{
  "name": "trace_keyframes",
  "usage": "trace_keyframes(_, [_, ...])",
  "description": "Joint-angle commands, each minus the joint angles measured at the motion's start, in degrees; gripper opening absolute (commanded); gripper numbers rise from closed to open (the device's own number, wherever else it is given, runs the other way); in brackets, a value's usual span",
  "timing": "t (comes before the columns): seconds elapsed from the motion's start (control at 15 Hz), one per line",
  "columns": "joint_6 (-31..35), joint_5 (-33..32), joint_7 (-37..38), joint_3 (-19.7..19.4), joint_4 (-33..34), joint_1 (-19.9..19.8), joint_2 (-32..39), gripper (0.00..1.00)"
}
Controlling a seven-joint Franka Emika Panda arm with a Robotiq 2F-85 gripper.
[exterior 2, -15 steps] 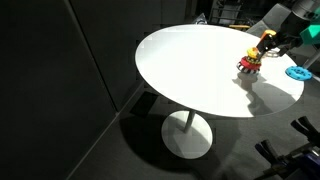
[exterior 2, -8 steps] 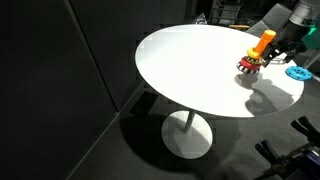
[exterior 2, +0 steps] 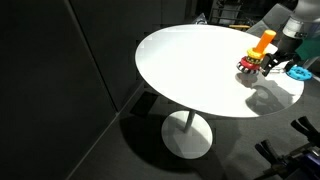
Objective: Put the clear ring on the table
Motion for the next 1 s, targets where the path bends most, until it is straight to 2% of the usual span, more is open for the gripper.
trace_keyframes(0.0, [-2.08, -0.41, -1.45, -0.89, 1.96, 0.32, 1.87, 0.66])
trace_keyframes(0.07, [-2.18, -0.34, -1.55, -1.05, 2.07, 0.4, 2.2, 0.66])
trace_keyframes(0.13, [-2.3, -0.33, -1.55, -1.21, 2.15, 0.5, 2.4, 0.95])
trace_keyframes(0.2, [-2.41, -0.31, -1.62, -1.33, 2.24, 0.56, 2.55, 0.98])
trace_keyframes(0.93, [-5.02, 1.49, -4.79, -0.93, 2.83, 0.18, 1.16, 1.0])
